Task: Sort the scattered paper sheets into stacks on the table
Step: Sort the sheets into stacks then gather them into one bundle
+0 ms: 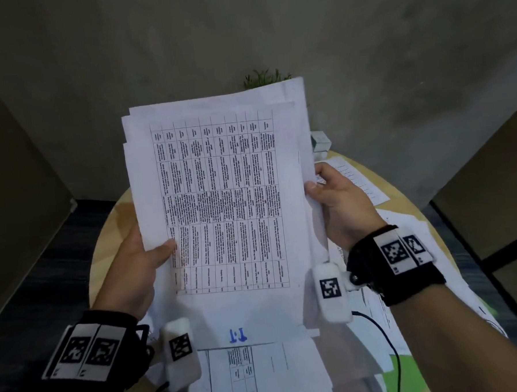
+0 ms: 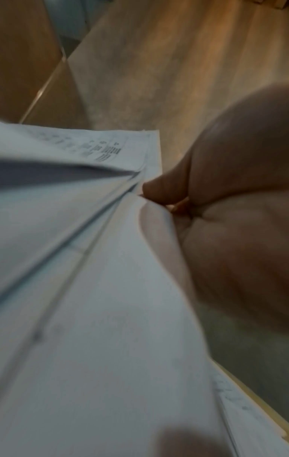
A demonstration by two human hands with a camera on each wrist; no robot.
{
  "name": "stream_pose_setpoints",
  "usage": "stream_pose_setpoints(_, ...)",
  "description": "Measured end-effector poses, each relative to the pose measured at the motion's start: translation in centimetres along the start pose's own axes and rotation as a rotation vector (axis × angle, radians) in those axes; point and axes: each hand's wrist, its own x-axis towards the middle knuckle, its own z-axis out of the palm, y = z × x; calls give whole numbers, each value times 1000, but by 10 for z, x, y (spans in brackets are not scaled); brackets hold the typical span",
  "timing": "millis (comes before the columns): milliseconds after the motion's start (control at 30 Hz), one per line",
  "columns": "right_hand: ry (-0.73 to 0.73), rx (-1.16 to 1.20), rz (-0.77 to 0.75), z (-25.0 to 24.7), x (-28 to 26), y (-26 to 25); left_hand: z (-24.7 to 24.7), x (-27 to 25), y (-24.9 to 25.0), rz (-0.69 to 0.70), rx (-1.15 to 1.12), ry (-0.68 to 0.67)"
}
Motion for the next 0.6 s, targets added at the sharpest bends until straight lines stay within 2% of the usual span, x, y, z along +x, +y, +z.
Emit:
stream_pose_setpoints(133,-42,22,33,5,2,5,0,-2,2,6,58,5)
stream_pose_setpoints(200,4,-88,76,-1,6,8,-2,0,3,37,86,64)
stream_pose_setpoints(333,177,-581,225,-38,23,26,-10,1,4,81,86,221)
stream_pose_setpoints(400,129,-858,324,-54,32,44,-16,-1,3,95,119,294)
stream_pose_setpoints(500,-59,-1466,420,-58,44,70,-25,1,1,113,165,388)
stream_pose_setpoints(533,-82,-1595,439,-57,48,78,-25,0,2,118,164,404)
stream_pose_setpoints(600,-53,-1645,451,-54,54,90,-27,0,3,109,188,415)
